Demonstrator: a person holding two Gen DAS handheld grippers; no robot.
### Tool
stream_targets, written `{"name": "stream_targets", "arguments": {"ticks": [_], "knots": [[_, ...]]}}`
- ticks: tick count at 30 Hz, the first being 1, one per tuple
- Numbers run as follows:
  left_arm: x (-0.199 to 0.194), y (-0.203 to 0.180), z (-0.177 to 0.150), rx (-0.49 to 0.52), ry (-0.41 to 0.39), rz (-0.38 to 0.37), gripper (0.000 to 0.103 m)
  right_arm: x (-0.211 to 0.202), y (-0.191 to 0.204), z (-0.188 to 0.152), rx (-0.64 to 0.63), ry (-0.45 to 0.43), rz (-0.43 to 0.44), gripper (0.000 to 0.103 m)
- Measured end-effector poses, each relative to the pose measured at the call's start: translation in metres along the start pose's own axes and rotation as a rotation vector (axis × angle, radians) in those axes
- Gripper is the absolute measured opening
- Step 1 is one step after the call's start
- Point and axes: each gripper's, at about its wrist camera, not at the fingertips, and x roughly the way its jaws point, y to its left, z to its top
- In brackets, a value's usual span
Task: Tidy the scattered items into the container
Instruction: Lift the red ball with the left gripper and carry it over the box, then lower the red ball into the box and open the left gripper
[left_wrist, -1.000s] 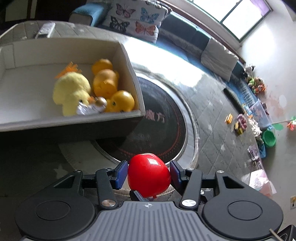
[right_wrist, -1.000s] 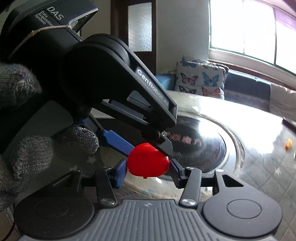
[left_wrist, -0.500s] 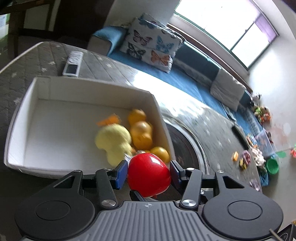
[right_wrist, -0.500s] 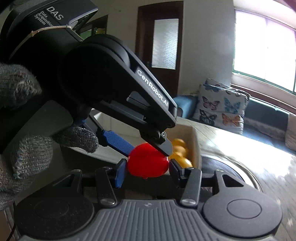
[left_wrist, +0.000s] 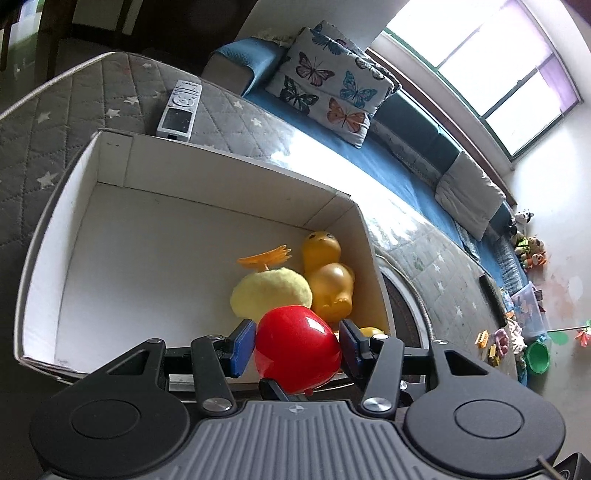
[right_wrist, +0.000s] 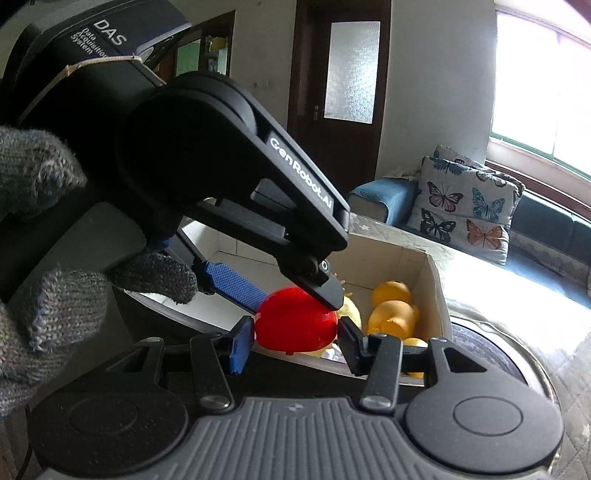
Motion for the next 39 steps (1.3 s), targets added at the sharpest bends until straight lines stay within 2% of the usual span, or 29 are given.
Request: {"name": "stream_targets", "arguments": {"ticks": [16, 25, 39], "knots": [[0.007, -0.008, 0.013, 0.002, -0.015, -0.027, 0.053, 0.009, -0.008, 0.008, 0.01, -0.028, -0.039, 0.05], [0.019, -0.011, 0.023, -0.016, -0.027, -0.069, 0.052, 0.015, -0.015, 0.01, 0.008, -0.038, -0.093, 0.05], [0.018, -0.003, 0.021, -0.034, -0.04, -0.062, 0.051, 0.031, -0.035, 0.005, 0.064, -0.017, -0.112, 0.052]]}}
